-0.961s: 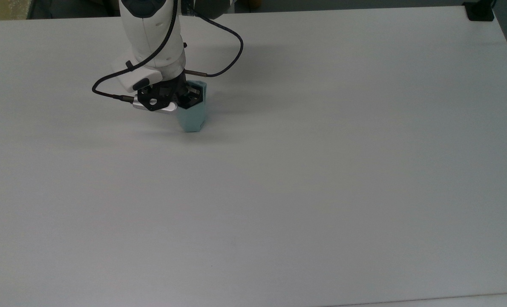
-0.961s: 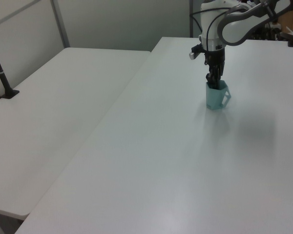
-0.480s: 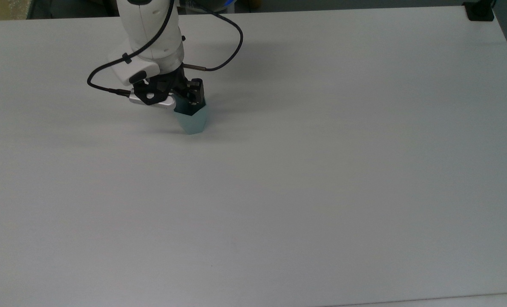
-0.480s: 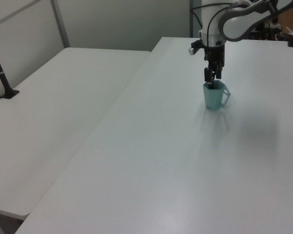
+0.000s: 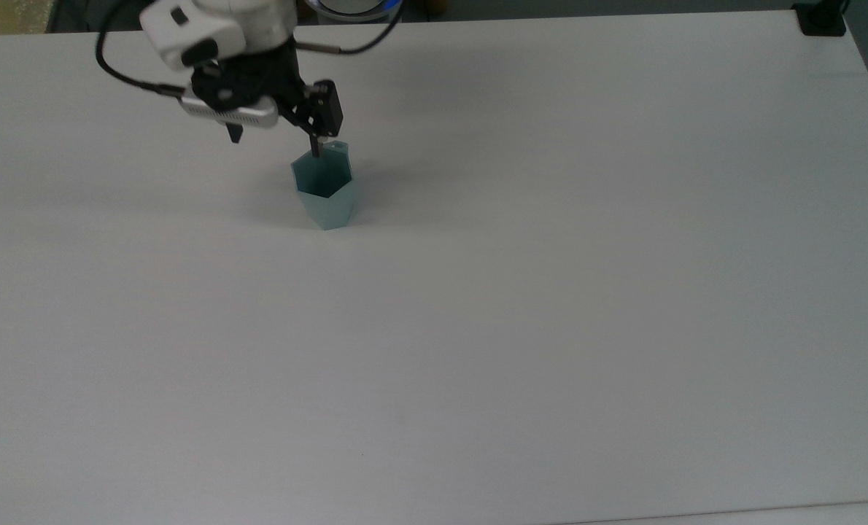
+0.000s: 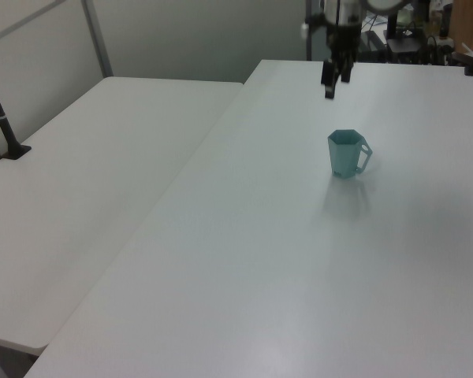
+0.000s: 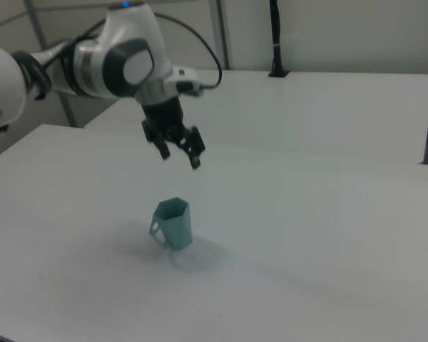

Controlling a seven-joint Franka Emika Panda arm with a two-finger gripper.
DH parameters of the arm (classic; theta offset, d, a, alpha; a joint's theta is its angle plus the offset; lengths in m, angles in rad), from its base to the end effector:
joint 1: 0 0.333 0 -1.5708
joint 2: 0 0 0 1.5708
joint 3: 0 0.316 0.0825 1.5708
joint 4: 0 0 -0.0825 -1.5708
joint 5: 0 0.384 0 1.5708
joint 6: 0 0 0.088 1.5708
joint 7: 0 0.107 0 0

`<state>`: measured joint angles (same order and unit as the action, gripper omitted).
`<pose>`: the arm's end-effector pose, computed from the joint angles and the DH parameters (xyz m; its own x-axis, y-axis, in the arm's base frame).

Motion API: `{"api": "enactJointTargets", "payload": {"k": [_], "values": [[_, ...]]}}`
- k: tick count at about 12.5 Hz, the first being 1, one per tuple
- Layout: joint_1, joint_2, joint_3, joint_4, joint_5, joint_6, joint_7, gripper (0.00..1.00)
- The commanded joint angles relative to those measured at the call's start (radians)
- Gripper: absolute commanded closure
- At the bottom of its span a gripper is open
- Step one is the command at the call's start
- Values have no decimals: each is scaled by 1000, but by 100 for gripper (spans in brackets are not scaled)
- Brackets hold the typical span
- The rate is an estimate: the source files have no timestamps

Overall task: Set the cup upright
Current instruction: 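Open the gripper and raise it away from the cup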

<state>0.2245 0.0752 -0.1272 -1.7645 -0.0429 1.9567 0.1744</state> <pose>0.5952 0.0573 0.5239 0.9905 -0.0600 0.1239 -0.0642 -0.9975 0.0298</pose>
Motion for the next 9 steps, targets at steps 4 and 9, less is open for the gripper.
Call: {"api": "enactJointTargets", "payload": {"k": [4, 9], "values": [[-97, -153, -11, 51, 49, -183, -203, 0], [-99, -163, -11, 62, 37, -272, -225, 0]]}}
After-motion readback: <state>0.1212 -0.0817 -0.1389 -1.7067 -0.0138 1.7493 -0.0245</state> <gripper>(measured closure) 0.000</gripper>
